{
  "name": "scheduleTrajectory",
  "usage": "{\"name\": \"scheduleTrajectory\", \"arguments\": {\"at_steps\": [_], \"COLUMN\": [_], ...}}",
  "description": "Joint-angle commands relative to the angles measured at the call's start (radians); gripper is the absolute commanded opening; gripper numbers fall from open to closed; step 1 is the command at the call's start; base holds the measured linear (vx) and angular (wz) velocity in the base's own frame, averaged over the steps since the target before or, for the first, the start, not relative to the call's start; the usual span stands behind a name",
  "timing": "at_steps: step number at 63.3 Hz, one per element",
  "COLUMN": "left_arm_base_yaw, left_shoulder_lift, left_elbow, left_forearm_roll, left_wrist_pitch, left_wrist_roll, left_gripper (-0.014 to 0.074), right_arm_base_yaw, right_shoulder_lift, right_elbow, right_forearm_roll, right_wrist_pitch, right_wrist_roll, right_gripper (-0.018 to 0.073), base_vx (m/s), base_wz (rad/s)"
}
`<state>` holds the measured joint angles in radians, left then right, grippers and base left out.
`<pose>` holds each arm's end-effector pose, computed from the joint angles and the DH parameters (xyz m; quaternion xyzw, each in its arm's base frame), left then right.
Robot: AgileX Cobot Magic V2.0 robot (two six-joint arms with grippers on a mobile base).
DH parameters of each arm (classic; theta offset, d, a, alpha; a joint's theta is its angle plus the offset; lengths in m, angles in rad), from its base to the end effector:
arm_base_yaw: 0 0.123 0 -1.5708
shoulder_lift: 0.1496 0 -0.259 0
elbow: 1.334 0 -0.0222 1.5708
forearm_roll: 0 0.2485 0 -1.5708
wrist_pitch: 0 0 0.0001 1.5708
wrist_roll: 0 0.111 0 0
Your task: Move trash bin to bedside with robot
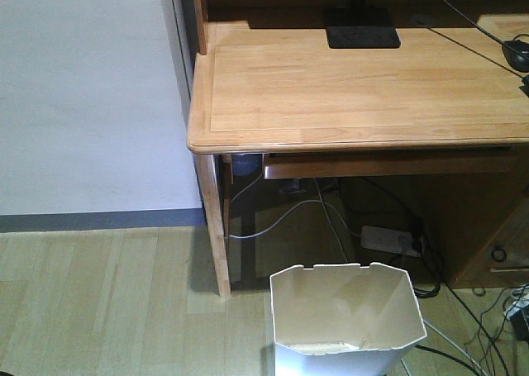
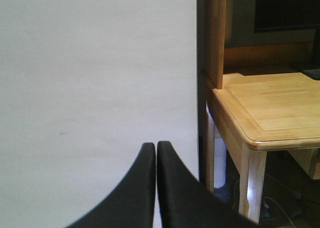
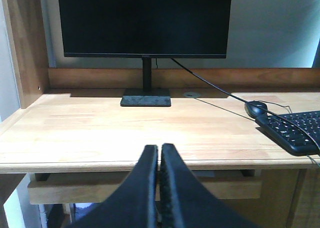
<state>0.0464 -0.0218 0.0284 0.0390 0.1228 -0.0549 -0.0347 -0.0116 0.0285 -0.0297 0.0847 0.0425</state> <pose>0.0998 0.0052 0.1934 -0.0242 0.7214 0.0122 0.6920 0.1007 -0.0038 0.1965 0.0178 0.7119 -0.0085 0.7020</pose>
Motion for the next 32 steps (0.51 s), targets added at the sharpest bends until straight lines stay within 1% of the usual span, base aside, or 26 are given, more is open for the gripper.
{"name": "scheduleTrajectory", "arguments": {"at_steps": [1,14,23,32], "left_arm_base_yaw": [0.000,0.000,0.000,0.000], "left_shoulder_lift": [-0.004,-0.004,-0.004,-0.004], "left_elbow": [-0.021,-0.021,-0.021,-0.021], "left_forearm_roll": [-0.005,-0.005,-0.005,-0.005], "left_wrist_pitch": [-0.072,-0.072,-0.072,-0.072], "left_wrist_roll": [-0.004,-0.004,-0.004,-0.004], "left_gripper": [-0.0006,-0.0006,-0.0006,-0.0006], "right_arm_base_yaw": [0.001,0.001,0.001,0.001], "right_shoulder_lift": [-0.012,-0.012,-0.012,0.004], "right_elbow": [0.020,0.020,0.014,-0.019], "right_forearm_roll": [-0.008,-0.009,-0.005,-0.002], "right_wrist_pitch": [-0.072,-0.075,-0.147,-0.139], "right_wrist_roll": [0.000,-0.001,0.004,0.002], "right_gripper": [-0.0009,-0.0009,-0.0009,-0.0009], "base_vx": [0.00,0.00,0.00,0.00], "base_wz": [0.00,0.00,0.00,0.00]}}
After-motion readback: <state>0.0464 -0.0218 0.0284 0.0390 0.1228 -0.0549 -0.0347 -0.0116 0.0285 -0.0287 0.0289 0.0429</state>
